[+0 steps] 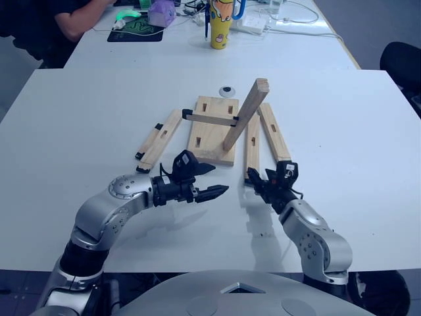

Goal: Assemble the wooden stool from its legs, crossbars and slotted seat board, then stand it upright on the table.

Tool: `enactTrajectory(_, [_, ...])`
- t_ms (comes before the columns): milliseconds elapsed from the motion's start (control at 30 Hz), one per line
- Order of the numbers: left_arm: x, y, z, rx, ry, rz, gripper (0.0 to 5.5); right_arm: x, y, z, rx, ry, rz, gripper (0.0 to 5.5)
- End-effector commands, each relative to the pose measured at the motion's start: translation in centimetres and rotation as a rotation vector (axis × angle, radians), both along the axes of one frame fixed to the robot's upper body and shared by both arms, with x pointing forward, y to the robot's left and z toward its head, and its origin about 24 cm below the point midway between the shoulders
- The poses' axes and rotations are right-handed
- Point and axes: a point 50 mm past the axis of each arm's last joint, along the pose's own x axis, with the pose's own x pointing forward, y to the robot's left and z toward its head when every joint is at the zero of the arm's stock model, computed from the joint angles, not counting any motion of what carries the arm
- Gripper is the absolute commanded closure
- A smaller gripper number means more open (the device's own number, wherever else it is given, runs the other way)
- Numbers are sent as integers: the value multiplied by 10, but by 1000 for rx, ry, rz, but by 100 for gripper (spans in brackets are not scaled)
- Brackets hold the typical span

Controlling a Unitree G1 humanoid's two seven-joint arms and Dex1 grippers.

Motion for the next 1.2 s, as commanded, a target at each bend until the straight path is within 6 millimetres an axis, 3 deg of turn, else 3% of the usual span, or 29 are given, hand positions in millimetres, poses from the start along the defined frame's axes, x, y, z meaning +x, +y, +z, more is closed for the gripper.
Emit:
enactTrajectory(33, [6,-1,3,4,-5,-14,189,3,6,-7,8,19,13,241])
enactTrajectory(400, [7,-1,-2,-14,12,2,189,21,7,-5,-16,-5,13,241])
enactTrajectory(633, [10,-3,-1,-23,5,11,189,28,17,-17,-110,90,51,241])
enactTrajectory(867, [7,-7,-4,-37,3,40,189,28,10,-32,-250,208,53,241])
enactTrajectory(1067, [6,-7,-5,-43,-18,92,189,29,-4,-35,-291,252,56,331])
enactTrajectory(1200, [12,-6,-6,-28,-61,150,189,33,-8,-34,-316,256,88,343])
